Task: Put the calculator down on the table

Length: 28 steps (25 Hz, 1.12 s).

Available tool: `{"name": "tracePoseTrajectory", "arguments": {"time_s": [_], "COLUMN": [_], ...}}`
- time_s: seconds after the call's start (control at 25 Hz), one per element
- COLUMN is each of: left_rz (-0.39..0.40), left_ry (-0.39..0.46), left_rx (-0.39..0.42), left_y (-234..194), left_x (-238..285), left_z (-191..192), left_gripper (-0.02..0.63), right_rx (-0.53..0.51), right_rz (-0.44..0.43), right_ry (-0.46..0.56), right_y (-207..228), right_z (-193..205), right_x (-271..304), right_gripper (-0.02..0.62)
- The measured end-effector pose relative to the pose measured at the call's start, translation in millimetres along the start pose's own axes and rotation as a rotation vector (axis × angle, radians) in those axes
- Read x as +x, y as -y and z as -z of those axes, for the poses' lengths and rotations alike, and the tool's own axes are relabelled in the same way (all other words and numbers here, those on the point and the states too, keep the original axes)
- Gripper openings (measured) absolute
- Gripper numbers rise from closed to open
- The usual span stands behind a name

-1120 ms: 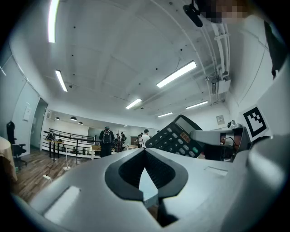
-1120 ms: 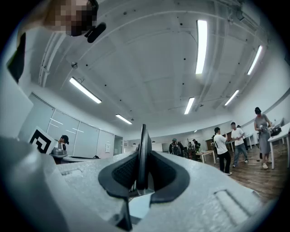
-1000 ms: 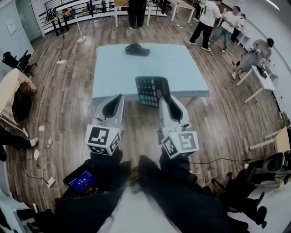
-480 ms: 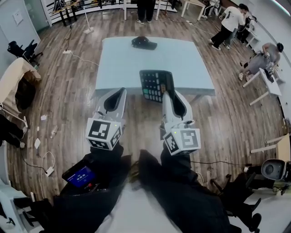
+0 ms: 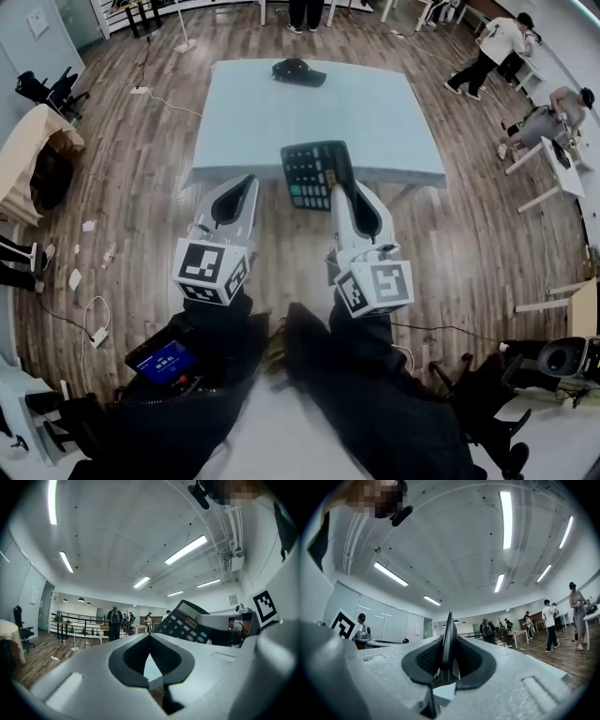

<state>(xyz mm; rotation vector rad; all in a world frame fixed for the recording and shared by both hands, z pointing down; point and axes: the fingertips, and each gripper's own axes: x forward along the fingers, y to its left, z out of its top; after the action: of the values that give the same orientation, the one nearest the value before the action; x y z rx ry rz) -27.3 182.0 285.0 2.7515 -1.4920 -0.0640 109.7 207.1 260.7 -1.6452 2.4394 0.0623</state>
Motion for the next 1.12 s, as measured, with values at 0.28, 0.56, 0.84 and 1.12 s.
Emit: {"name": "tracePoseTrajectory", "arguments": {"time_s": [0.28, 0.56, 0.84, 1.12], "left_rz": [-0.018, -0.038, -0.035, -0.005], "left_ry": [-0.016, -0.042, -0.043, -0.006], "left_rx": [-0.006, -0.016, -0.04, -0.031], "left_y": [5.4, 0.0, -29.6, -56.2], "left_x": [-0.6, 3.2, 30.5, 74.2], "left_z": [12.6, 24.4, 41.9, 35.9], "left_gripper": [-0.002, -0.002, -0.002, -0.002], "right_rx": [0.012, 0.035, 0.028, -0.003], "right_rz": [-0.012, -0.016, -0.016, 0.016], "right_ry": [-0.013, -0.044, -0.072, -0.05], "right_y": [4.5, 11.8, 15.0, 36.5], "right_z": [10.1, 24.3, 48.6, 50.4], "right_x": [-7.9, -4.9, 28.8, 70.3], "right_gripper": [0.057, 0.057, 0.057, 0.057]}}
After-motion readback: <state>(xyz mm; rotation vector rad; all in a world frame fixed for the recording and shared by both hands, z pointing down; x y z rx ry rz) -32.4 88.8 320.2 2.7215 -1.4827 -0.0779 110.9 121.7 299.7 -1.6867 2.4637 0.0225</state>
